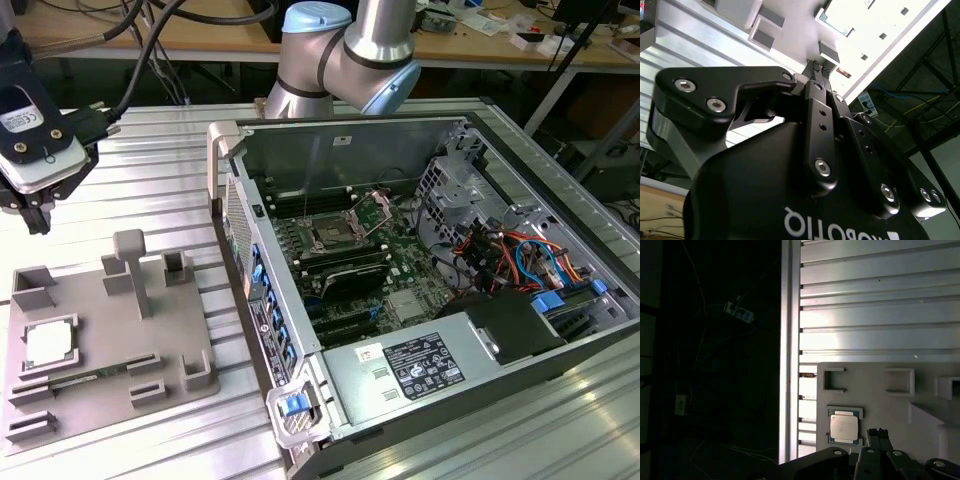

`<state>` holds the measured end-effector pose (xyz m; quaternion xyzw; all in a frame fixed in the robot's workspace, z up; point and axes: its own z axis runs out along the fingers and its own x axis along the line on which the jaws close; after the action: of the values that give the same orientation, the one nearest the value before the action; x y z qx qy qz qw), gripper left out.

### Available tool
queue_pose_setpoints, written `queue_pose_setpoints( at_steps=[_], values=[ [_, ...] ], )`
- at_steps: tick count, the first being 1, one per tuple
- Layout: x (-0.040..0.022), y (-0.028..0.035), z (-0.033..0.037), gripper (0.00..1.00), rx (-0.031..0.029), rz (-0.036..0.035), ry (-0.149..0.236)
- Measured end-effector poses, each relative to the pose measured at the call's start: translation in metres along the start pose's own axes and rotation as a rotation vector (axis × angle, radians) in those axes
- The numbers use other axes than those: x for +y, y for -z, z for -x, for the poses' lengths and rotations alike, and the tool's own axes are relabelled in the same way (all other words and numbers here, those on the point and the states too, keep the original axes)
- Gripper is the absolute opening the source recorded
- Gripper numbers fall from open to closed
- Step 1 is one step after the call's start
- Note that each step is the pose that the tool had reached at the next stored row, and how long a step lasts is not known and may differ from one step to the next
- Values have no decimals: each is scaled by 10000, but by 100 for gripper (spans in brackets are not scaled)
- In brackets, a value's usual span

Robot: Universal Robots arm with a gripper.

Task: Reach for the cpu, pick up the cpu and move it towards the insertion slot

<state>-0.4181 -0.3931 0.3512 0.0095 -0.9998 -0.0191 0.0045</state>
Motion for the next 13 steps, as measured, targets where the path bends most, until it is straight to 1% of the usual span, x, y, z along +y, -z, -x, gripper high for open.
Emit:
queue_pose_setpoints(
  at_steps=[4,9,13],
  values=[
    [0,-1,-16,11,-1,0,0],
    [-3,-4,-67,11,0,0,0],
    [-8,-6,-91,11,0,0,1]
  ],
)
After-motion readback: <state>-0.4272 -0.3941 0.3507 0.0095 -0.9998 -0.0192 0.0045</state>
